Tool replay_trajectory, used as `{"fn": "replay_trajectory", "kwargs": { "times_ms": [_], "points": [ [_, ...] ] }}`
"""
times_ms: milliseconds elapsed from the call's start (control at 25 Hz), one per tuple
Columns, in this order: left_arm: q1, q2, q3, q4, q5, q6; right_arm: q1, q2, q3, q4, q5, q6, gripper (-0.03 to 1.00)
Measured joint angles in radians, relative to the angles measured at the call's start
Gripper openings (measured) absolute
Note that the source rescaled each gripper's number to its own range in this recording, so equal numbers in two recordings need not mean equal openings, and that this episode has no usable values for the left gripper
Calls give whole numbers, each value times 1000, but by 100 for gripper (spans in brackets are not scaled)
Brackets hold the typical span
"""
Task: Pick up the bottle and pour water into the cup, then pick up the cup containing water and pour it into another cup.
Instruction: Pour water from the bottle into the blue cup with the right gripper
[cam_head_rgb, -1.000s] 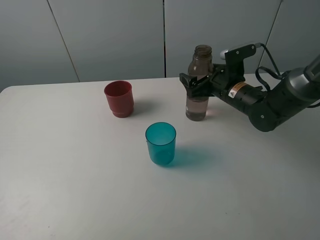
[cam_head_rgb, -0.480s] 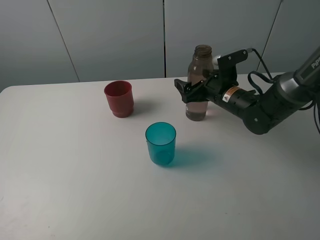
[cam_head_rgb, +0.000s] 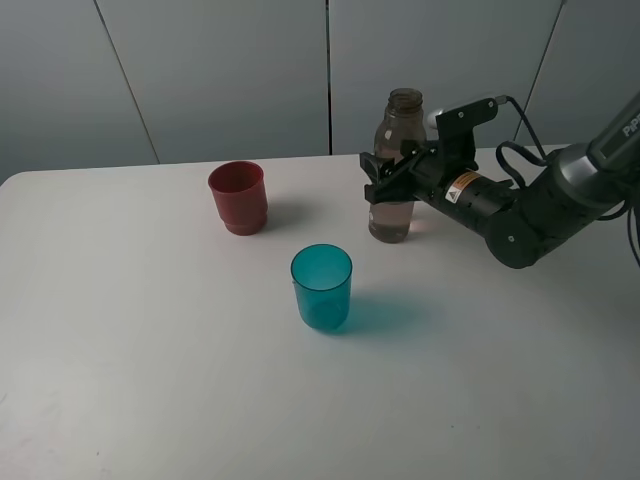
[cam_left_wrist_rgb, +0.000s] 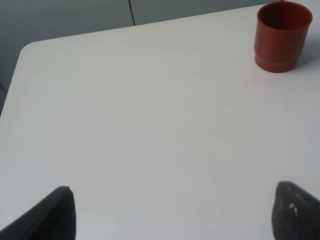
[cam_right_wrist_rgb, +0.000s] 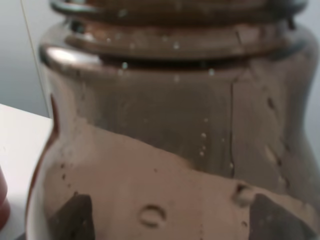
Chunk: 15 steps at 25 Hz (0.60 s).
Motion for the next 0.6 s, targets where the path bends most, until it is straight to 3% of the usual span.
{"fn": "replay_trajectory", "kwargs": {
  "times_ms": [440, 600],
  "points": [
    [0, 0, 0, 0, 0, 0, 0, -5, 0, 0, 1, -4, 2],
    [0, 0, 0, 0, 0, 0, 0, -73, 6, -8, 69, -26, 2]
  ]
}}
